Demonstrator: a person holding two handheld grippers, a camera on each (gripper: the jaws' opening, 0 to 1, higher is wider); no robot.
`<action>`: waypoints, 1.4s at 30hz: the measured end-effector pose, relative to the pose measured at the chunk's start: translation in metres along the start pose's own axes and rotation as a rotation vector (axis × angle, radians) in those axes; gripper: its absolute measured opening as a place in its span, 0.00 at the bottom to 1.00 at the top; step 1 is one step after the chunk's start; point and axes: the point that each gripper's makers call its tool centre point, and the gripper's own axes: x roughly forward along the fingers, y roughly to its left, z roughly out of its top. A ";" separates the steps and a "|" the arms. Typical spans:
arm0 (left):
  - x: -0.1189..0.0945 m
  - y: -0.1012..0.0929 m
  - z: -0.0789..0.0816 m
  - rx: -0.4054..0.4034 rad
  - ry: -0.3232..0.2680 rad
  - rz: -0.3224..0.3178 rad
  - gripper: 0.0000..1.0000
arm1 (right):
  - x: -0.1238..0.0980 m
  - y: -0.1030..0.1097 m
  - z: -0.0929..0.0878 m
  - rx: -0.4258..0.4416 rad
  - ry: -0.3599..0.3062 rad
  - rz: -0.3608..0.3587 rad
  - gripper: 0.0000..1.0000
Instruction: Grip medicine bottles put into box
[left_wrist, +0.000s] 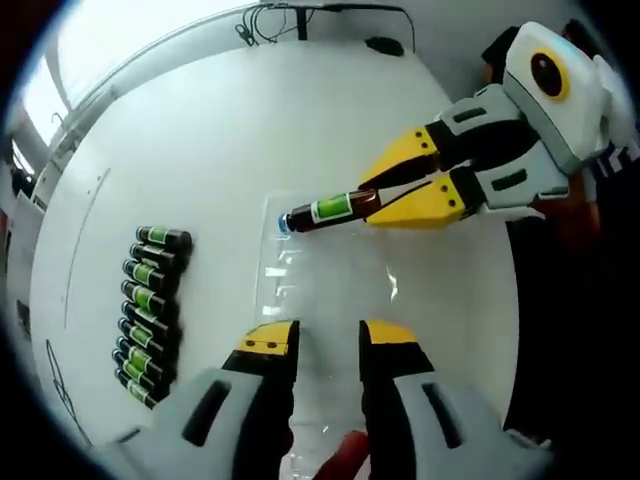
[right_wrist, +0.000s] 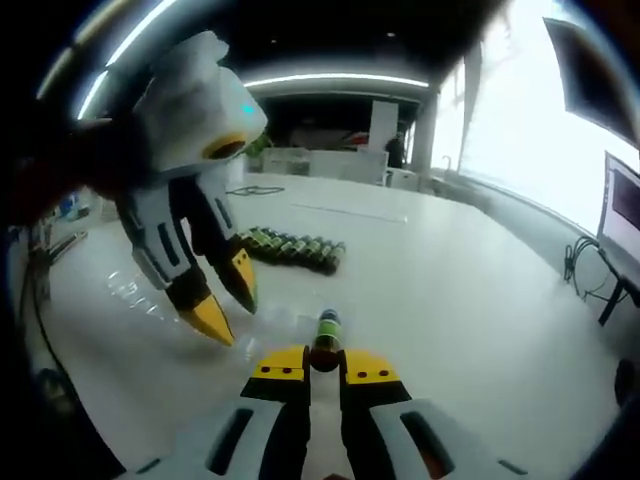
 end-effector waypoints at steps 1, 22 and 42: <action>0.000 0.000 0.000 0.000 0.001 0.001 0.18 | 0.001 0.000 0.000 0.001 0.002 -0.002 0.07; 0.000 0.000 0.000 0.014 0.001 0.002 0.17 | -0.002 -0.009 0.020 0.035 -0.026 0.078 0.00; 0.002 -0.002 0.000 0.012 0.001 0.005 0.17 | 0.030 0.002 0.006 -0.039 0.123 0.088 0.00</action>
